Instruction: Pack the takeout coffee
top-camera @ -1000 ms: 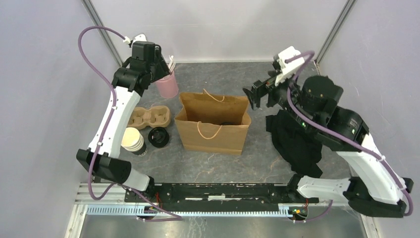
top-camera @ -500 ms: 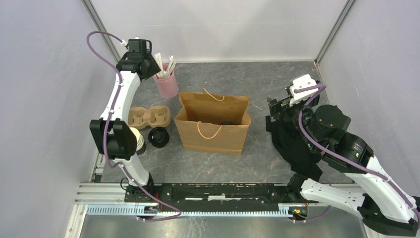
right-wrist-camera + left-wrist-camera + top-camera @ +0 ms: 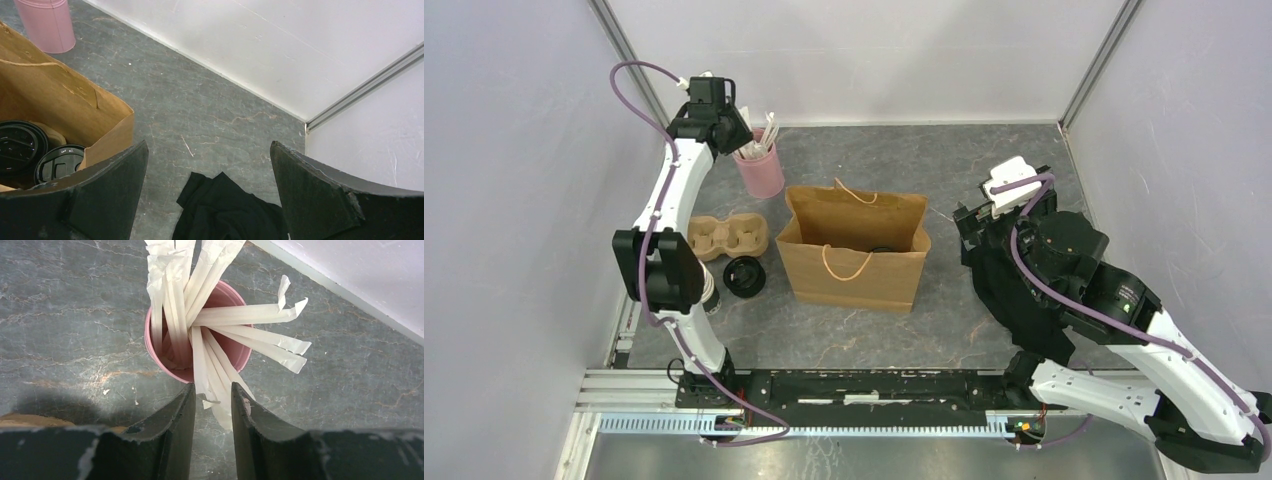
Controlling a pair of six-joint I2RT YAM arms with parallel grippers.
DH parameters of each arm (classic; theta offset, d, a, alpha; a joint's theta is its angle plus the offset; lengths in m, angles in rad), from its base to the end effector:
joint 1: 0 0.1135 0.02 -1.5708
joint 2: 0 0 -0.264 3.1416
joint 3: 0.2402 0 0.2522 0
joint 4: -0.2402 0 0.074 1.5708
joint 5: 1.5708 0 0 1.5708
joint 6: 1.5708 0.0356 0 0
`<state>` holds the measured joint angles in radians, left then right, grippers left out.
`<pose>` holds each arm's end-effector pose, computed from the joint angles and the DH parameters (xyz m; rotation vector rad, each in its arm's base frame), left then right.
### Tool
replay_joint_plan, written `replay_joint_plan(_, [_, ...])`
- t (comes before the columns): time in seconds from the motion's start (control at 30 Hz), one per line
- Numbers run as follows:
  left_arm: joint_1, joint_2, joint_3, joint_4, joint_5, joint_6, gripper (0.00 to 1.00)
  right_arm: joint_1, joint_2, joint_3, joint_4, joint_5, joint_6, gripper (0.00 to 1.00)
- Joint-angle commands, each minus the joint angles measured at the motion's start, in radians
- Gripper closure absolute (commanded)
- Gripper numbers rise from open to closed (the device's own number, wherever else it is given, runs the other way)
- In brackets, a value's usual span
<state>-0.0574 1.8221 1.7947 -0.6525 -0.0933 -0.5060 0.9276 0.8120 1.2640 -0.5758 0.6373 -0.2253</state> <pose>0.4168 -0.0206 0.3537 -0.5503 2.1865 -0.1981 0.0975 0.0948 0.4534 -0.4823 1.5991 -0.0095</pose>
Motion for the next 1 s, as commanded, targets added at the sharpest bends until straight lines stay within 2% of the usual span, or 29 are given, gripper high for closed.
replay_joint_plan(0.0, [0.0,0.016,0.039,0.039,0.019,-0.019,0.62,0.003,-0.009,-0.003,0.035,0.035,-0.014,0.02])
replay_joint_plan(0.27, [0.0,0.025,0.039,0.04,0.006,-0.008,0.76,0.003,-0.013,-0.003,0.027,0.038,-0.007,0.02])
replay_joint_plan(0.5, [0.002,0.007,0.089,0.01,0.008,0.014,0.97,0.004,-0.017,0.009,0.026,0.043,0.007,0.02])
replay_joint_plan(0.7, [0.001,-0.035,0.173,-0.081,-0.032,0.04,0.98,0.003,-0.025,0.007,0.029,0.035,0.018,0.02])
replay_joint_plan(0.97, [0.001,-0.208,0.19,-0.187,-0.059,0.051,0.98,0.003,-0.016,0.025,0.029,0.004,0.015,0.02])
